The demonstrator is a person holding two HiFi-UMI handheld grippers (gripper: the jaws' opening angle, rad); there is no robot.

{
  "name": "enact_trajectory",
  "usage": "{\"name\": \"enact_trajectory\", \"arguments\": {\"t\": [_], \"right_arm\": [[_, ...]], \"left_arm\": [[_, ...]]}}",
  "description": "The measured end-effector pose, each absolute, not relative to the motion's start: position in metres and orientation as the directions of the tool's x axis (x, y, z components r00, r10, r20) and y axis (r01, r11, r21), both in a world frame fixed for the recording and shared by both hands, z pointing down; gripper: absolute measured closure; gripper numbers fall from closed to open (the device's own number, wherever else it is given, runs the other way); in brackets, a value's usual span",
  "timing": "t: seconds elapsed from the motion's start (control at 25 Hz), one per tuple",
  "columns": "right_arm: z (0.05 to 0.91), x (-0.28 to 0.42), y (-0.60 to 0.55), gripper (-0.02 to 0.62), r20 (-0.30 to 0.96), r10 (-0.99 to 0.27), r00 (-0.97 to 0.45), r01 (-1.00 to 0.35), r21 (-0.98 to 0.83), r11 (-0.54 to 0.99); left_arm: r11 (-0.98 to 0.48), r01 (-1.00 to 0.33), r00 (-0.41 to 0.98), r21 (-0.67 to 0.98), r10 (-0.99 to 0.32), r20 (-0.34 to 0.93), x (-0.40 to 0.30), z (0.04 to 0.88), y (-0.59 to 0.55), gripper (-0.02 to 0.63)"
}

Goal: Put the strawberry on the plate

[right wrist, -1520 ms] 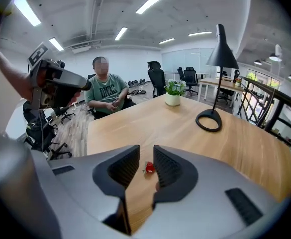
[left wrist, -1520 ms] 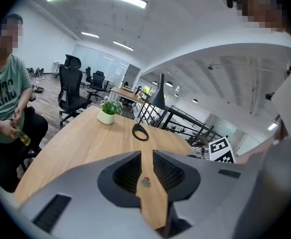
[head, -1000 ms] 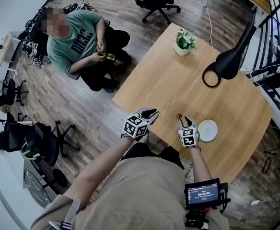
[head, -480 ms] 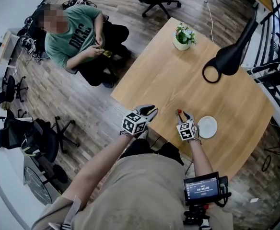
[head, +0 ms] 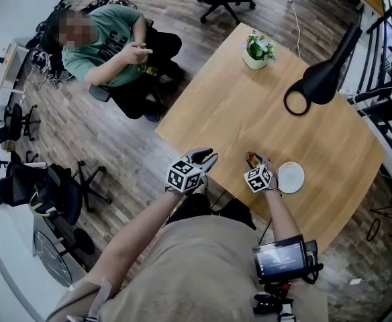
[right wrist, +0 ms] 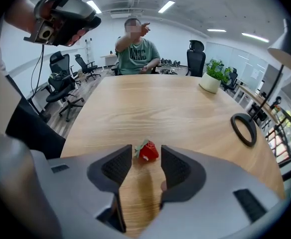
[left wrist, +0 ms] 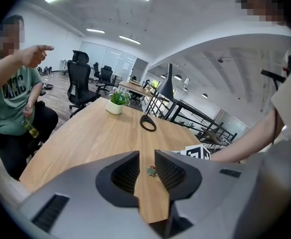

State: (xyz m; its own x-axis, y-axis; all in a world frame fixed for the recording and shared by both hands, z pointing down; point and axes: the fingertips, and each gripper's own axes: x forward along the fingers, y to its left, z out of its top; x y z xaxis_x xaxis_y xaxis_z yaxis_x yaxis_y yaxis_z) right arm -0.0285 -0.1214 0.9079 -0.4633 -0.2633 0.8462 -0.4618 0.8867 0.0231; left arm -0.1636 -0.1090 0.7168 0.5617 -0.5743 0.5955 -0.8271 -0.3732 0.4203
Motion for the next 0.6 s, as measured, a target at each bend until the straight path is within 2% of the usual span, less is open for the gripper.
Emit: {"name": "enact_trajectory", "arguments": {"t": [0.6], "right_arm": [[0.924,-0.038,-0.124,0.428,0.871,-0.218,-0.441,-0.391,0.032,0.920]], "left_arm": [[-0.337,-0.836,0.546,0.432,-0.583,0.601,-0.164,0.717,-0.098,0.526]]}}
